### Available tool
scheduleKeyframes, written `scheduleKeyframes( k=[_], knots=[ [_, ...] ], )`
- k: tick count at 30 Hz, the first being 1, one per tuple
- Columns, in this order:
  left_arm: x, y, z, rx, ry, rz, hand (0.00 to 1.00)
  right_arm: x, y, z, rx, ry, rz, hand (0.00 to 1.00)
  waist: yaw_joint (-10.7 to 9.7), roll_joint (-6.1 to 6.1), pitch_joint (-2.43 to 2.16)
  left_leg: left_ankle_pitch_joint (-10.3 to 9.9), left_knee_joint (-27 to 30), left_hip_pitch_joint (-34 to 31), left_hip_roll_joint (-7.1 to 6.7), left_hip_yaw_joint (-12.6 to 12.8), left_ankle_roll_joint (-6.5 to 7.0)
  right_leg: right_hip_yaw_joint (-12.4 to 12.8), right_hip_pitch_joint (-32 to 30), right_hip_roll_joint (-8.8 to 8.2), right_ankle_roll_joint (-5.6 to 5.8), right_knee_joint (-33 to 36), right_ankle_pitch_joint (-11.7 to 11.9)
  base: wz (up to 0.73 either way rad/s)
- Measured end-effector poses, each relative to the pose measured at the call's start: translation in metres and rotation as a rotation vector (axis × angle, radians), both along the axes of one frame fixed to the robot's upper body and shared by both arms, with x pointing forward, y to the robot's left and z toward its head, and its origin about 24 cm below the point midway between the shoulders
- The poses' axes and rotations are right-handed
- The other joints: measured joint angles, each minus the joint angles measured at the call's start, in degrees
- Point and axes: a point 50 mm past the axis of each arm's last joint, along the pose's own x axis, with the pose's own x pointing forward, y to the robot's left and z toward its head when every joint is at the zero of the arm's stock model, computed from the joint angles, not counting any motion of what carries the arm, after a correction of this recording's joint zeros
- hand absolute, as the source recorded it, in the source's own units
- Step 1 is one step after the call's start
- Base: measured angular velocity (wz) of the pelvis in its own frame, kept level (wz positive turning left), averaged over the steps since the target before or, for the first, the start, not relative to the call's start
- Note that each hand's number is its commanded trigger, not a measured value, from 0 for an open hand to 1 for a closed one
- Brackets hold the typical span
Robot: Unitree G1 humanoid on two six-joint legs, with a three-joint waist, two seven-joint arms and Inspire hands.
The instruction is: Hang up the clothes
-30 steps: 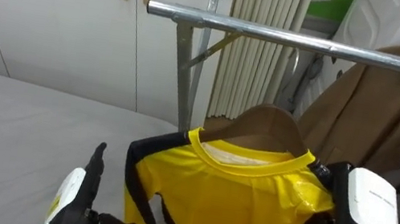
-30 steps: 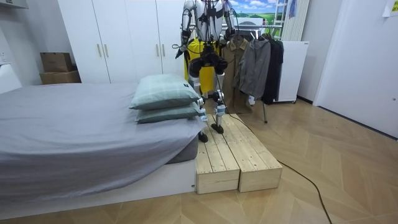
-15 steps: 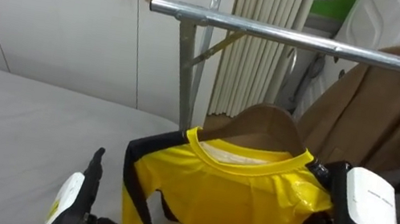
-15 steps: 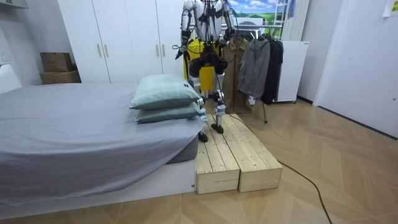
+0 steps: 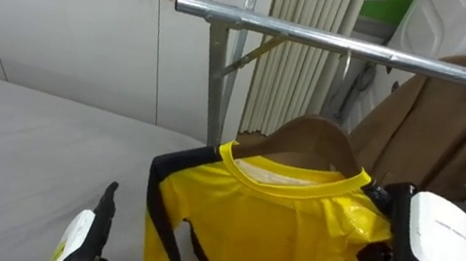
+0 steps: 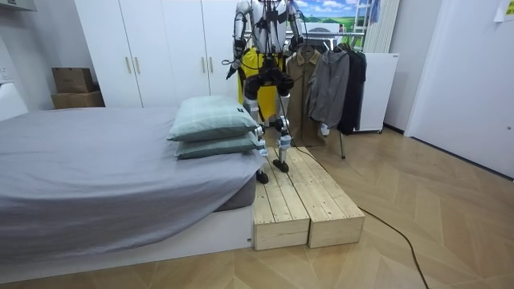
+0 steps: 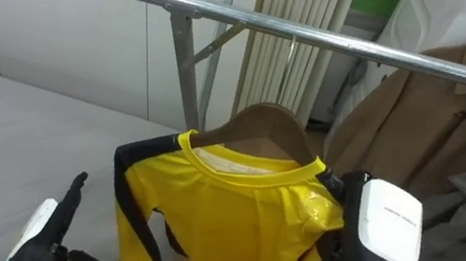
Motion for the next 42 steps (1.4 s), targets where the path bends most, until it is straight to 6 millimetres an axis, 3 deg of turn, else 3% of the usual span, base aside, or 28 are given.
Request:
scheduleKeyframes(
  k=[19, 24, 34, 38, 42],
  knots=[
    [-0.001, 0.0, -0.002, -0.006, 0.021, -0.007, 0.0, -0.001, 0.0, 0.009, -0.031, -0.11, -0.018, 1.0, -0.5, 0.09, -0.06, 0.0, 0.0, -0.1, 0.01, -0.2, 0.0, -0.3, 0.0, -0.11, 0.0, 0.0, 0.0, 0.0],
    [-0.002, -0.001, -0.003, -0.008, 0.041, -0.023, 0.0, 0.001, 0.0, 0.019, -0.024, -0.156, -0.017, 1.0, -0.2, 0.09, -0.17, 0.0, 0.0, -0.2, 0.01, -0.3, 0.0, -0.4, 0.1, -0.14, 0.0, 0.0, 0.0, 0.0],
    [-0.002, -0.001, -0.003, -0.011, 0.046, -0.026, 0.0, 0.002, -0.012, 0.019, 0.062, -0.107, -0.052, 1.0, -0.4, 0.03, -0.32, 0.0, 0.0, -0.5, -0.05, -1.6, 0.0, -1.6, 0.1, -0.47, 0.0, -0.1, 0.0, 0.06],
    [-0.002, -0.002, -0.003, -0.019, 0.052, -0.045, 0.0, 0.003, -0.017, 0.019, 0.093, -0.087, -0.056, 1.0, -0.2, -0.51, -0.58, 0.0, 0.0, -0.5, -0.1, -1.6, 0.0, -1.6, 0.1, -0.5, 0.0, -0.1, 0.0, 0.0],
    [-0.001, -0.004, 0.002, -0.022, 0.035, -0.064, 0.0, 0.005, -0.026, 0.022, 0.133, -0.071, -0.068, 1.0, 0.1, -1.37, -0.52, 0.0, 0.0, -0.1, -0.11, -1.6, 0.0, -1.6, 0.5, -0.51, 0.0, -0.2, 0.0, 0.0]
  ],
)
